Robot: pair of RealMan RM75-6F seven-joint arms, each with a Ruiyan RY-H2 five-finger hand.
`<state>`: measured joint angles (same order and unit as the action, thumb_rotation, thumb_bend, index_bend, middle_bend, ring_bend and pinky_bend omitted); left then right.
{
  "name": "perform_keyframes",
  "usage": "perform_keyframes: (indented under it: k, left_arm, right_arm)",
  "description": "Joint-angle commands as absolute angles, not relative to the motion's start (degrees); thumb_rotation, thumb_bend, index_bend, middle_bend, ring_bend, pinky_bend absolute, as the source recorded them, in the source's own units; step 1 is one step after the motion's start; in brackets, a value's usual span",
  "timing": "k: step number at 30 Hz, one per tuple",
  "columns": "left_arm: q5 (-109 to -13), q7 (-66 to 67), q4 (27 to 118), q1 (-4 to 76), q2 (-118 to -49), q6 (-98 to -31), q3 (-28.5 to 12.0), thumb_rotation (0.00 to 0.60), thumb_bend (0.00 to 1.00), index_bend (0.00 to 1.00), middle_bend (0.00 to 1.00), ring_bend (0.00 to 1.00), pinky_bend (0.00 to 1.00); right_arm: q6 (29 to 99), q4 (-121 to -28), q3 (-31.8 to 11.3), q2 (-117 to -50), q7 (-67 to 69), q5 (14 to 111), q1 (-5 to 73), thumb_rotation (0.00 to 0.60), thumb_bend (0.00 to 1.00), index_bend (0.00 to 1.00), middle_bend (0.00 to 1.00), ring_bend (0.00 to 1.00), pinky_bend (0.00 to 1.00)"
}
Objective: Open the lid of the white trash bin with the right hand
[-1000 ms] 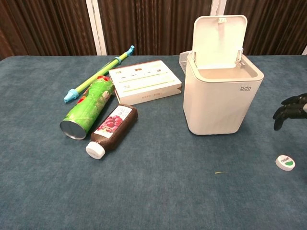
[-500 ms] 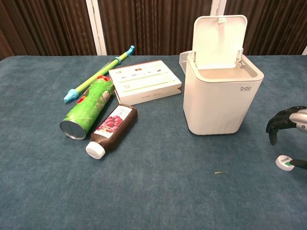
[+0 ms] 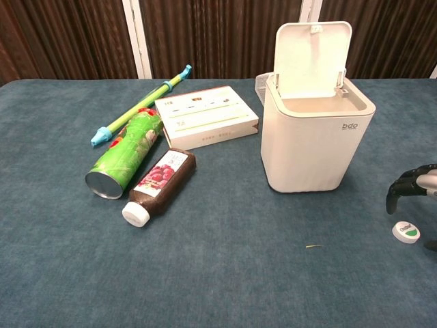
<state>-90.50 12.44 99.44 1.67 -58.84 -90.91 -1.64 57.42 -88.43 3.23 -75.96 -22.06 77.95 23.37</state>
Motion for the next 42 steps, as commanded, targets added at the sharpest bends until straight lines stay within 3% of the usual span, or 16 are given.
perform_keyframes:
  k: [1,34,42]
  left_arm:
    - [-90.49,12.4,99.43,1.68,-58.83,-90.9,-1.65,0.6,0.73,0.44,0.39,0.3,0.53]
    - [-91.18,12.53,99.67,1.62,-58.76,-91.02,-1.43,0.6,0.73,0.44,0.39,0.3,0.53]
    - [-91.25,12.54,99.66,1.63,-58.77,-91.02,-1.42,0.6,0.73,0.44,0.39,0.3,0.53]
  right_arm:
    - [57.37,-87.93,3.14,-76.36,-21.81,77.99,23.41,0.6,0.37,0.46,0.35,0.25,0.25]
    - [57.45,-85.65,3.19,-77.72,-20.17,79.45,23.36,0.6,0.37,0.53,0.35,0.3,0.28]
    - [58.04,-85.83,3.23,-77.48,-22.02,79.36,23.12,0.6,0.37,0.6,0.41,0.36,0.34]
